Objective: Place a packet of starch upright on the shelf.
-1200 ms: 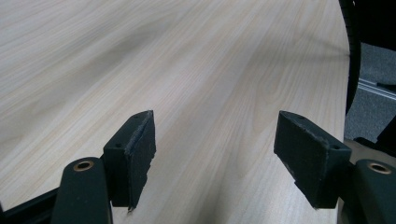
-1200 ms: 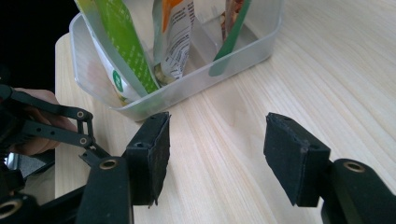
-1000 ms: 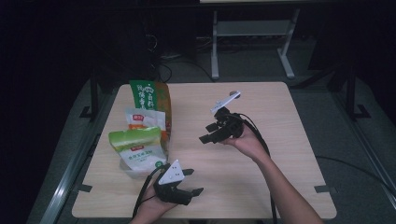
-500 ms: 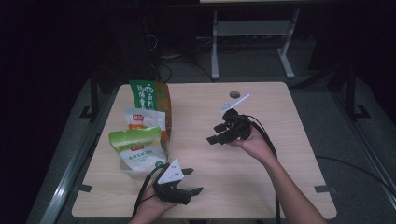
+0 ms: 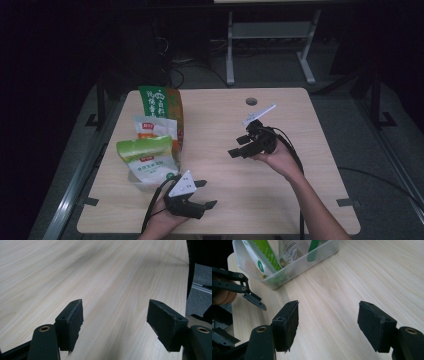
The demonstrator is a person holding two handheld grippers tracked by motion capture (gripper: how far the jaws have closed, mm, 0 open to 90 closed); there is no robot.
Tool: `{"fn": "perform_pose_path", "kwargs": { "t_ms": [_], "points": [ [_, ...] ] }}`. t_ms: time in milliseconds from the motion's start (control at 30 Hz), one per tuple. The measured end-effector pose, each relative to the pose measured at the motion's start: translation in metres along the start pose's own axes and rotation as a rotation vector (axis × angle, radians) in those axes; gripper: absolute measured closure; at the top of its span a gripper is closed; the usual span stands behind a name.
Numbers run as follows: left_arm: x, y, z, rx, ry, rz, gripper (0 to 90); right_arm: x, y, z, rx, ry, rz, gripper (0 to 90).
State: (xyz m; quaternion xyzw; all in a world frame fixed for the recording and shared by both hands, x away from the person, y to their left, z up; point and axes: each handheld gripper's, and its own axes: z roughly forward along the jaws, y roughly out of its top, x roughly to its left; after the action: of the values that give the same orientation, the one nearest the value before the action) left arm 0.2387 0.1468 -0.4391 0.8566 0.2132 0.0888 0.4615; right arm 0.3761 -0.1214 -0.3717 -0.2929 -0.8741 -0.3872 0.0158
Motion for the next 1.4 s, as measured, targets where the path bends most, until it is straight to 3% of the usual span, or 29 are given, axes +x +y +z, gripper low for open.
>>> {"fn": "perform_pose_path", "kwargs": {
  "t_ms": [300, 467, 1400],
  "points": [
    [0.000, 0.000, 0.000, 0.004, 0.002, 0.000, 29.1, 0.001, -0.012, -0.005, 0.010, -0.020, 0.007, 32.0],
    [-0.001, 0.000, 0.001, 0.003, -0.001, 0.001, 29.1, 0.000, -0.022, -0.007, 0.018, -0.021, 0.040, 31.7],
    [-0.001, -0.001, 0.001, 0.005, -0.002, 0.007, 29.0, 0.004, -0.071, -0.020, -0.005, -0.050, 0.080, 31.5]
  ]
}}
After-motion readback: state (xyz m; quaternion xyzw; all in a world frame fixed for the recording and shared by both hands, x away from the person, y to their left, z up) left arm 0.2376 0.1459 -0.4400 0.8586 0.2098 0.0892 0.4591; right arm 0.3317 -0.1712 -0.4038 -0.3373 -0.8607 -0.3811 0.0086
